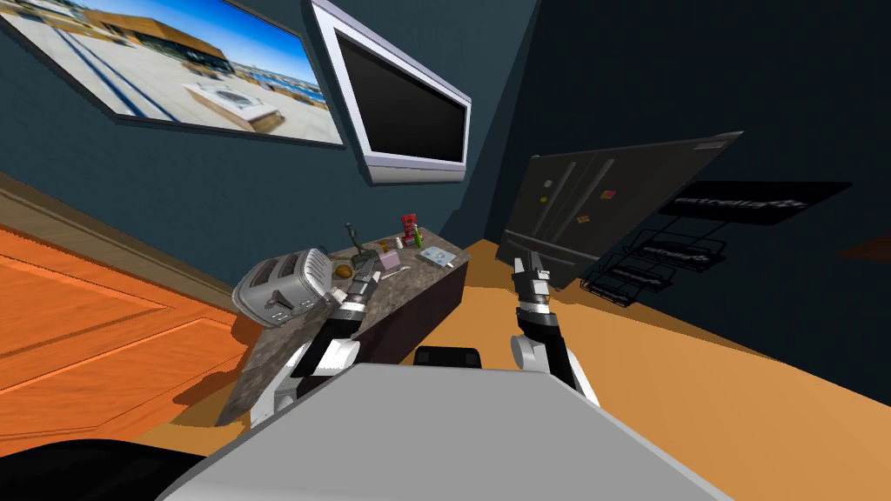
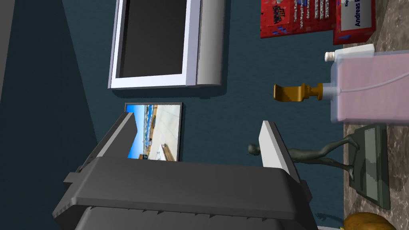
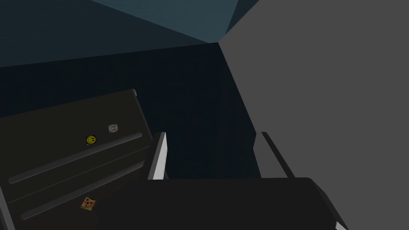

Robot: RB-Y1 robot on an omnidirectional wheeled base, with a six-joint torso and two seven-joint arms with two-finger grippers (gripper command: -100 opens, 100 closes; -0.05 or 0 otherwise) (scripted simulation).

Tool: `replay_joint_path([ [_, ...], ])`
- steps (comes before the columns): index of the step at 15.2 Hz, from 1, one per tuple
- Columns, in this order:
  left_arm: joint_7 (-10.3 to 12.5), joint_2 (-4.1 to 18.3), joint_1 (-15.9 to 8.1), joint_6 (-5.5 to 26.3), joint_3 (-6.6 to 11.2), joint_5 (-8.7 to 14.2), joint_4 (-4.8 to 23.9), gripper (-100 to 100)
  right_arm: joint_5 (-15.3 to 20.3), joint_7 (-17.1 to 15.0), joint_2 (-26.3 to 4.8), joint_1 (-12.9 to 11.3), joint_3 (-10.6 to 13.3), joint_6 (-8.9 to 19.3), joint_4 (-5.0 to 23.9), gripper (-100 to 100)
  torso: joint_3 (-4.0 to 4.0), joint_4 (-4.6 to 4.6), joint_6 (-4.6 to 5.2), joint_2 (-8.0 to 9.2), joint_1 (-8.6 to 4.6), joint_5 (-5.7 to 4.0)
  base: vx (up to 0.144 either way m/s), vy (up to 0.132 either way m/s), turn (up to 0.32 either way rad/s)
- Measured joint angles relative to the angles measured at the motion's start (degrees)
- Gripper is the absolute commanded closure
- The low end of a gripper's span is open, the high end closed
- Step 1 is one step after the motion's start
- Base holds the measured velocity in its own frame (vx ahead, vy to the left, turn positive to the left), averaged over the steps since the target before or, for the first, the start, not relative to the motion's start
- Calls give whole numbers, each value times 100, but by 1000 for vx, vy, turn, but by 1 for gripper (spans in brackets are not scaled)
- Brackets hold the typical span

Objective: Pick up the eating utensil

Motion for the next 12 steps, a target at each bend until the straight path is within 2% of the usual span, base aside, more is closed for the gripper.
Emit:
replay_joint_path([
  [2, 48, 108, -12, 194, 47, 69, 89, -100, 0, 0, 0, 0, 0, 0, 0, 0, 2, 0, -1, 4, 6, 0, 39, -55, -26],
  [6, 227, 481, 25, 629, 258, 322, 266, -100, 0, 0, 0, 0, 0, 0, 0, 0, -1, -1, -1, -3, 3, 0, 56, -65, -39],
  [10, 343, 690, 10, 1031, 381, 482, 413, -100, 0, 0, 0, 0, -1, 0, 0, 0, 3, 1, -1, 6, 11, 2, 45, -51, -42],
  [12, 419, 844, -24, 1197, 455, 595, 593, -100, 0, 0, 0, 0, 0, 0, 0, 0, 1, 0, -1, 2, 12, 2, 51, -46, -31],
])
